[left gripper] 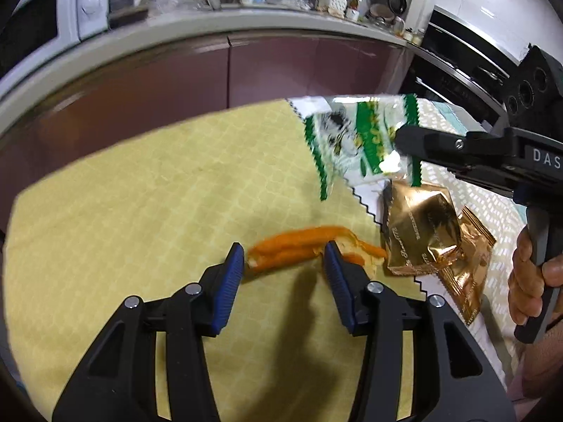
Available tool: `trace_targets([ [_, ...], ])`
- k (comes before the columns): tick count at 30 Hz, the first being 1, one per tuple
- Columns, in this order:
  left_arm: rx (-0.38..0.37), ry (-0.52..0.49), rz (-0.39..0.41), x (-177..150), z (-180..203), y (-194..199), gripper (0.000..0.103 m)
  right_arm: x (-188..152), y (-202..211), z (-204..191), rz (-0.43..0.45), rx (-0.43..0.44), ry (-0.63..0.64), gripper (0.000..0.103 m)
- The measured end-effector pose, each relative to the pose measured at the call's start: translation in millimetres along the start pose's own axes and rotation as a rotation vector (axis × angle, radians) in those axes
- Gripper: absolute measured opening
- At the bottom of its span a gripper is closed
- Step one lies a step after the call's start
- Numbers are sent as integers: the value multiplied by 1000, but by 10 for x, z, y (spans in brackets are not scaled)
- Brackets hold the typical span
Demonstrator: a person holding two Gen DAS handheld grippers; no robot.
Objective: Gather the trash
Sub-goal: 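Lift the green wrapper with the right tool while the left tool moves toward the gold wrapper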
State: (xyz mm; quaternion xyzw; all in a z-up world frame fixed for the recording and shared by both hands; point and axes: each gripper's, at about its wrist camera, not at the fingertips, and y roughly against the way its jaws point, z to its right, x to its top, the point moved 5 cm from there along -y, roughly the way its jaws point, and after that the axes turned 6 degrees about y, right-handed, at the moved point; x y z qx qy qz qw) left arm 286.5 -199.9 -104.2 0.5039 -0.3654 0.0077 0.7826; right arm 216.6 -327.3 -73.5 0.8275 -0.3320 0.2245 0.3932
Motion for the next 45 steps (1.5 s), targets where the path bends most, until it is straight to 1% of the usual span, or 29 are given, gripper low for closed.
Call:
trace_targets([
  [2,-3,8,7,0,-11,-18,42,-7,1,23,-1,2,-8,12],
  [3,-2,5,7,-8,-4,-16,33,-9,-1,28,-2,5,-11,12],
  [4,0,3,5,-11,-2,-19,28,-15,-3,34,-3,7,-12,12],
  [6,14,-2,12,-23,11,-15,20,-24,-2,44,-4,11,-16,12],
  [9,19,3,12,-87,52,-4,14,-33,10,28,-2,18,-16,12],
  [13,25,21,23,-199,54,106,12,-49,47,-20,1,31,-8,12],
  [26,26,85,113,-560,-30,764,10,-137,192,-257,14,78,23,12],
  [34,53,126,146,-882,-181,1147,10,-310,165,-467,-18,119,47,12],
  [39,43,145,154,-1105,-237,1355,10,-430,119,-595,-46,146,62,12],
  [42,41,133,141,-1238,-254,1403,12,-504,66,-644,-66,151,66,12],
  [43,39,129,134,-1276,-256,1408,17,-522,54,-649,-71,152,65,12],
  [44,46,129,130,-1317,-270,1415,19,-538,47,-650,-75,151,64,12],
  [45,54,130,129,-1325,-266,1407,24,-552,51,-650,-75,150,63,12],
])
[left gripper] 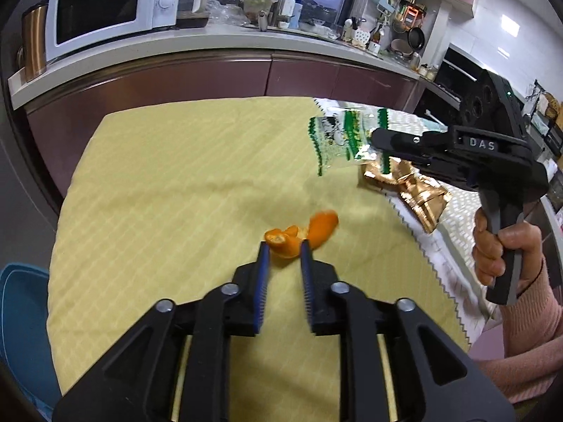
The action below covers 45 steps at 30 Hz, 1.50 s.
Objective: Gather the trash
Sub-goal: 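Lift the green wrapper with the right tool while the left tool moves toward the gold wrapper, then grasp the gold foil wrapper with the left tool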
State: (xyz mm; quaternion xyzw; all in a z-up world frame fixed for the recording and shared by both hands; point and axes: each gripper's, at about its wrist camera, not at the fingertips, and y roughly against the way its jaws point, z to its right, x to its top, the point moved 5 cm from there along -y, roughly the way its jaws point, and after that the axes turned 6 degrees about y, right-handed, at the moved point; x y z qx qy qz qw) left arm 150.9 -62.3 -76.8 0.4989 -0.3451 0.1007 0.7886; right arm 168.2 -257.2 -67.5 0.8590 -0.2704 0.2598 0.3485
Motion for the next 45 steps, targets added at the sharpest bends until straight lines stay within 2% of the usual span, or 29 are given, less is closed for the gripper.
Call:
trace_targets([
  [5,-10,-20,54,89,128,120,31,27,197,77,46,-26,-11,12],
  [9,-66,-102,71,229,542,32,37,44,477,265,100,-71,-35,12],
  [12,-107,-156,25,269,915,-226,47,53,688,440,138,-104,-60,12],
  [14,-151,-166,-21,263,1136,-412,47,60,787,541,155,-119,-71,12],
  [16,-157,-171,-48,272,1290,-584,47,66,885,657,173,-133,-87,12],
  [19,-162,-129,-96,325,1369,-822,47,61,973,837,183,-154,-109,13],
  [23,-154,-90,-121,377,1383,-1013,48,70,942,1045,163,-182,-124,13],
  [29,-165,-30,-163,419,1356,-1231,51,79,842,1209,118,-240,-109,13],
  [34,-205,38,-185,498,1300,-1390,52,57,833,1272,96,-283,-99,13],
  [38,-243,93,-194,559,1269,-1493,45,35,846,1306,91,-287,-104,12],
  [43,-290,173,-213,631,1207,-1625,21,23,849,1290,90,-279,-99,12],
  [45,-296,188,-214,643,1205,-1662,17,31,847,1280,90,-276,-99,12],
])
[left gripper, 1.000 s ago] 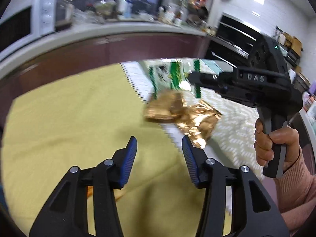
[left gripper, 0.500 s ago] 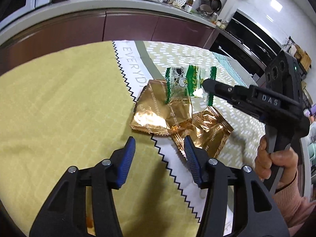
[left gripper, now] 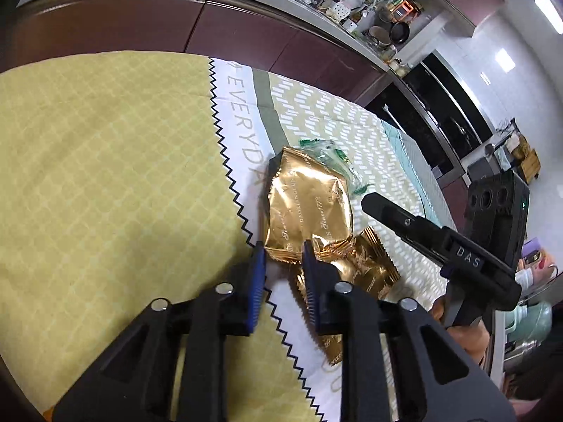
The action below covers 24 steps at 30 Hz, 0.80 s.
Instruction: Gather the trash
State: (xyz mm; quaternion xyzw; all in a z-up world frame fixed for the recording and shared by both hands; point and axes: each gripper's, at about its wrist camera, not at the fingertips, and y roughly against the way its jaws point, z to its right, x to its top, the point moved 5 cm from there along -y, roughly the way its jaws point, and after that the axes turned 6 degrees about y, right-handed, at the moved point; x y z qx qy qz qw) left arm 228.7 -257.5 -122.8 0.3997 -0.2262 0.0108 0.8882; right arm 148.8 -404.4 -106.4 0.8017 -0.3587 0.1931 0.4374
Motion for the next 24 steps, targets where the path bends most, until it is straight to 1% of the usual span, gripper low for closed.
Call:
trace_targets([
  [1,-3,0,3,7,-1,-4,13,8,-1,-9,1,4,-1,12],
  [3,-7,-8,7,11,23,-13,13,24,21,-36,8,4,8,12],
  [5,-7,-20,20,15,26,5,8,53,55,-44,19,-3,11,12],
  [7,-10,-26,27,16,74,22,8,89,90,-25,30,-9,5,13],
  [9,-10,-30,32,22,78,34,7,104,125,37,35,-15,-16,18],
  [10,-10,-31,34,24,67,44,7,104,140,66,38,-17,-26,24],
  [11,-10,-31,35,29,69,40,7,105,157,92,41,-19,-35,27],
  [14,8,-45,42,17,40,107,6,97,249,138,61,-27,-43,27],
  [16,17,-57,49,16,59,131,5,113,296,150,75,-49,-27,28],
  [19,26,-69,57,0,64,167,5,163,290,170,76,-81,-6,39],
  [20,31,-72,60,-1,67,180,5,180,265,174,68,-86,1,47],
  [22,33,-67,63,-12,50,212,5,211,210,176,58,-108,21,49],
  [24,34,-59,64,-22,25,234,5,223,127,185,33,-99,21,53],
])
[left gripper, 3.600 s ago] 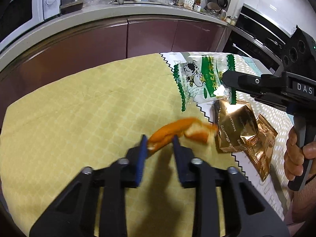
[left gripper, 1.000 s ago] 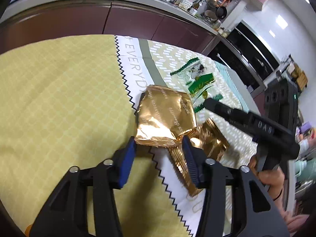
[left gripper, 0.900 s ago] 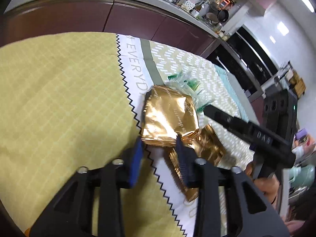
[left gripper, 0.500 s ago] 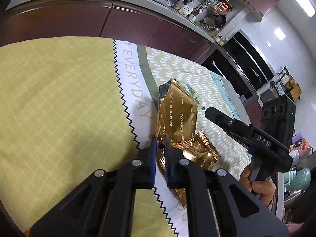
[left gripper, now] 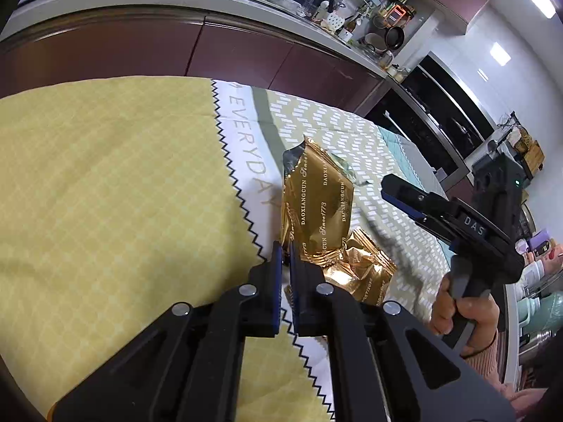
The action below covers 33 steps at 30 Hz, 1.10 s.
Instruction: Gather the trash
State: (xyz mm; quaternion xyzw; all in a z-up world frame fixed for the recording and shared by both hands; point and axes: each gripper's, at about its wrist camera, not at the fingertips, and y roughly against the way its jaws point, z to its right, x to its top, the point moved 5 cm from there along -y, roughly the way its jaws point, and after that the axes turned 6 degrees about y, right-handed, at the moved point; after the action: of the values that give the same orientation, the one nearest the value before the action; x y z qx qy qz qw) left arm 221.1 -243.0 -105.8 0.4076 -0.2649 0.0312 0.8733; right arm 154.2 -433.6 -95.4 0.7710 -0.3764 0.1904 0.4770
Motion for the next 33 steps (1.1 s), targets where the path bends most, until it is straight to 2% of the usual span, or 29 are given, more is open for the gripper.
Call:
trace_targets([
  [6,3,11,-6,-43,-60,0,5,-30,-215,72,-61,94,-116,54],
  [10,8,15,-5,-63,-71,0,5,-33,-308,73,-79,106,-132,52],
  [13,12,20,-6,-76,-92,7,5,-33,-371,70,-94,133,-150,33],
  [15,11,24,-6,-79,-102,4,5,-43,-390,72,-95,144,-161,16],
  [16,11,24,-5,-76,-102,10,4,-48,-392,70,-94,148,-162,14],
  [26,0,29,21,-99,-133,141,3,9,-148,57,-13,177,-154,13],
  [33,12,5,71,-98,-120,415,2,4,49,-163,16,195,-99,13],
])
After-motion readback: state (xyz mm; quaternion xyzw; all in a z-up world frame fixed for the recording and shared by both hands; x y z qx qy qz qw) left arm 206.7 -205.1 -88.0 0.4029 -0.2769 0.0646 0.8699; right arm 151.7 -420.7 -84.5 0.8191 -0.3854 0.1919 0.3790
